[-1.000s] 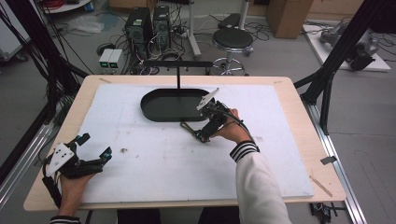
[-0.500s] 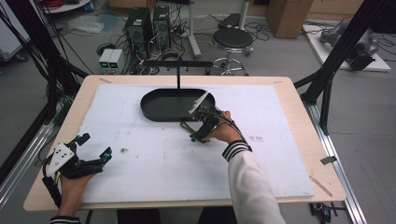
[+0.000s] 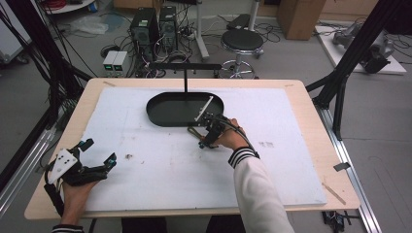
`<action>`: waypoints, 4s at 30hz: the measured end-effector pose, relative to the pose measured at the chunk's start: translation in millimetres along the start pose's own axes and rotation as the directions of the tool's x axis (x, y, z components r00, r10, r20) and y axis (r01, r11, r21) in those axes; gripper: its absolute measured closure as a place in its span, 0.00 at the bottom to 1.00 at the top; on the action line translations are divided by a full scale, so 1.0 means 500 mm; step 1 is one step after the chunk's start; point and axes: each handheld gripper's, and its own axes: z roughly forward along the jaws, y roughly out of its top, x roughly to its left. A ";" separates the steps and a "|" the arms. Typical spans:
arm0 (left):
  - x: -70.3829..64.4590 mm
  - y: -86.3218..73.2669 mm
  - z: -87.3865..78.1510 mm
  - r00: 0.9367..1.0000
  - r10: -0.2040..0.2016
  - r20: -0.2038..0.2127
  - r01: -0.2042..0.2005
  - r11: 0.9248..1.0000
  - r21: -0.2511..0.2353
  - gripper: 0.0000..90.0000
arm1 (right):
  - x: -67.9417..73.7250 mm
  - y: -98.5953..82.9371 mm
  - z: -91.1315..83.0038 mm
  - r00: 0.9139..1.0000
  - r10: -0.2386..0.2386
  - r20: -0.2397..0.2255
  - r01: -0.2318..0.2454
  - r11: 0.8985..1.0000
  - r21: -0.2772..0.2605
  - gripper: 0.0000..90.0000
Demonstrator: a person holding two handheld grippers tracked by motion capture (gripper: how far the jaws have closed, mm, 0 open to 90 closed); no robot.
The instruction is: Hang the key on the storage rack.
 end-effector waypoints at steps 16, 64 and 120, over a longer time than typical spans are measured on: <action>0.000 0.000 0.000 1.000 0.002 -0.001 -0.002 1.000 0.001 0.02 | 0.003 0.005 0.013 0.999 0.021 0.028 -0.022 0.998 0.061 0.65; 0.000 0.000 0.000 1.000 0.002 0.003 -0.002 1.000 0.003 0.02 | -0.043 -0.036 -0.126 0.983 0.164 0.078 -0.126 0.928 -0.351 0.82; 0.000 0.000 0.001 1.000 -0.002 0.003 0.002 1.000 0.003 0.02 | -0.085 -0.053 -0.154 0.820 0.481 0.309 -0.172 0.723 -0.670 0.81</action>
